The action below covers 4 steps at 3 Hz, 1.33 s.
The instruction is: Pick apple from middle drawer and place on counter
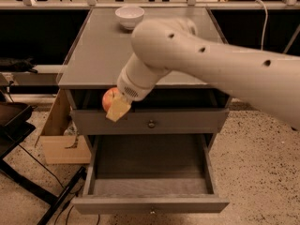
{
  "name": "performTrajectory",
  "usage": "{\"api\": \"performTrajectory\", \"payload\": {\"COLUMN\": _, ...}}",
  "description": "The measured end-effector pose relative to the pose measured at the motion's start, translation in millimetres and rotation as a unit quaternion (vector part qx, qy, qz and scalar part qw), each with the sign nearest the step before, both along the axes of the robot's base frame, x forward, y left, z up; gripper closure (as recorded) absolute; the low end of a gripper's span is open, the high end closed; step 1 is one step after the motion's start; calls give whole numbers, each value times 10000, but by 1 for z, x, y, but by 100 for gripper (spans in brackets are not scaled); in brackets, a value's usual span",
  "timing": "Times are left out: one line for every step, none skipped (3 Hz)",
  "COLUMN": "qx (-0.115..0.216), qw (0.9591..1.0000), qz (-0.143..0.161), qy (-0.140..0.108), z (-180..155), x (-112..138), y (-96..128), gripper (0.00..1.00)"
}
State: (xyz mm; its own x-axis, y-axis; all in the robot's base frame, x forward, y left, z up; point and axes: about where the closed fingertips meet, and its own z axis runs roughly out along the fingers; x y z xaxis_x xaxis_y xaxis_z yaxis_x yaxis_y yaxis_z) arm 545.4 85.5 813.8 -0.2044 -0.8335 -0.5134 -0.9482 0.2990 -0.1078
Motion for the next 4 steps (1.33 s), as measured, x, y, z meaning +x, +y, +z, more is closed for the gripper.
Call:
{"api": "performTrajectory", "payload": {"qx": 57, "qw": 9967, "qz": -806, "qy": 5, "z": 67, "x": 25, "y": -50, "gripper": 100}}
{"api": "performTrajectory", "payload": {"qx": 327, "qw": 9817, "qz": -1873, "qy": 121, "z": 87, "x": 59, "y": -116, "gripper": 100}}
{"api": "performTrajectory", "payload": {"qx": 1055, "qw": 9510, "qz": -2900, "qy": -198, "z": 70, "x": 133, "y": -165, "gripper": 100}}
{"api": "performTrajectory", "payload": {"qx": 1465, "qw": 9368, "qz": -3117, "qy": -623, "z": 54, "x": 192, "y": -171, "gripper": 100}}
